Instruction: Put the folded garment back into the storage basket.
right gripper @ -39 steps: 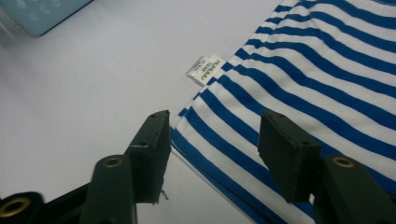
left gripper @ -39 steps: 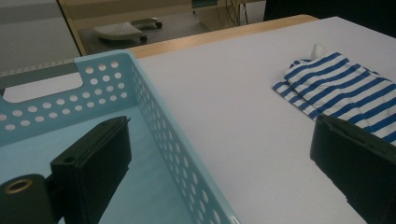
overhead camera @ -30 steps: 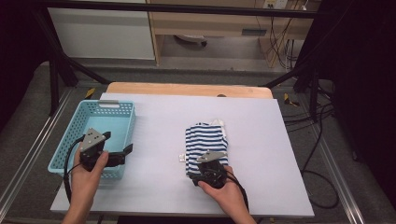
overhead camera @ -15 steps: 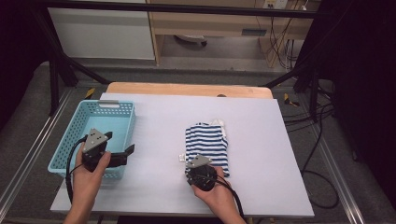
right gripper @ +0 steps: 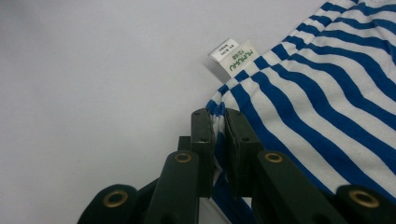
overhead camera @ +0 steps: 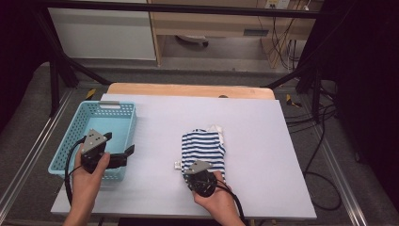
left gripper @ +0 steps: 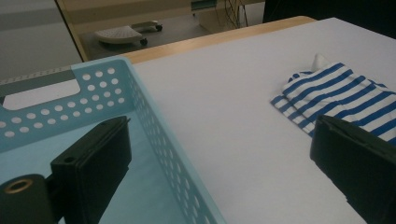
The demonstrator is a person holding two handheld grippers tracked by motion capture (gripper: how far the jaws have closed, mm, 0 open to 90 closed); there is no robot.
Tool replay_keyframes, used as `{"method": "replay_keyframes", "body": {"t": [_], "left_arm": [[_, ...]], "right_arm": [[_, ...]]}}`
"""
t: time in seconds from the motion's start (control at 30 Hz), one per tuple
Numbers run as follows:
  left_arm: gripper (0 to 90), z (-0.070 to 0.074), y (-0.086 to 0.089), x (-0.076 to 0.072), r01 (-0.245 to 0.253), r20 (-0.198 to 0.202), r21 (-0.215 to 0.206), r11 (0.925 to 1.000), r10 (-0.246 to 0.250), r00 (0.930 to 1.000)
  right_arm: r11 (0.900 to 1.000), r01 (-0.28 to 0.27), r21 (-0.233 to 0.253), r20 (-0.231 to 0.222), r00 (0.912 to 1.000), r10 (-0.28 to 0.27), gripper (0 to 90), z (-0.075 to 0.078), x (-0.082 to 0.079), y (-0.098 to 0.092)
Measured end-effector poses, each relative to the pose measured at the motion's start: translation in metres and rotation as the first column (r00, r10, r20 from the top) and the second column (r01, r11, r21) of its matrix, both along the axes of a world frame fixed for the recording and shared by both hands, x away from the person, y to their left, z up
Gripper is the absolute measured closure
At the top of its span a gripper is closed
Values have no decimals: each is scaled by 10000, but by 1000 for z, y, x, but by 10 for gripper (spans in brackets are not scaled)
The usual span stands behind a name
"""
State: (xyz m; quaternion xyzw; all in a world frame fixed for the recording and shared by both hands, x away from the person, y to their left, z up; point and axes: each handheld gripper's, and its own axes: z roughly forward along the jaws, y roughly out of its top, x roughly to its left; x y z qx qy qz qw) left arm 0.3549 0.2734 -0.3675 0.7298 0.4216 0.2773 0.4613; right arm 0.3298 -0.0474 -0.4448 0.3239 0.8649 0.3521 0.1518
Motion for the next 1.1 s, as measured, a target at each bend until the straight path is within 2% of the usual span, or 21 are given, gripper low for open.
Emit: {"method": "replay_keyframes", "body": {"t": [0.13, 0.27, 0.4, 0.43, 0.5, 0.53, 0.77, 0.83, 0.93, 0.97, 1.0, 1.07, 1.1], "left_arm": [[51, 1, -2, -1, -14, 5, 55, 10000, 14, 10000], [51, 0, -4, -1, 34, -43, 106, 9999, -33, 10000], [51, 1, -6, -2, 70, -58, 171, 9998, -69, 10000], [53, 2, -6, -3, -27, -63, 257, 9997, 29, 10000], [53, 3, -7, -4, -66, 4, 310, 9995, 66, 10000], [53, 5, -6, -4, -125, 44, 267, 9996, 124, 9999], [53, 7, -9, -5, -20, 2, 161, 9999, 20, 10000], [53, 8, -11, -5, 45, -2, 151, 9999, -45, 10000], [53, 11, -15, -6, 153, -5, 169, 9997, -153, 9999], [53, 13, -17, -6, 214, 10, 150, 9997, -214, 9998], [53, 16, -22, -4, 330, -20, 245, 9992, -329, 9995], [53, 18, -25, -4, 380, 31, 242, 9990, -380, 9993], [53, 19, -28, -4, 433, 69, 299, 9986, -436, 9990]], "right_arm": [[9997, -212, 85, -190, 9996, 213, 836, 1, -4, 0], [9978, -510, 428, -503, 9973, 532, 837, 2, -10, 4], [9966, -710, 411, -581, 9956, 734, 836, 2, -13, 7], [9951, -899, 406, -605, 9939, 922, 836, 2, -15, 9], [9949, -895, 466, -652, 9936, 924, 836, 2, -16, 10], [9939, -924, 610, -729, 9926, 967, 836, 3, -18, 10], [9908, -1177, 662, -994, 9873, 1239, 817, 3, -25, 13], [9898, -1197, 770, -1062, 9861, 1275, 734, 3, -25, 12], [9876, -1194, 1019, -969, 9869, 1293, 500, 10, -23, 8], [9876, -1194, 1019, -969, 9869, 1293, 500, 10, -23, 8], [9872, -1107, 1151, -957, 9879, 1219, 384, 15, -21, 3], [9884, -898, 1225, -686, 9927, 987, 305, 20, -18, -4], [9884, -898, 1225, -686, 9927, 987, 305, 20, -18, -4]]}}
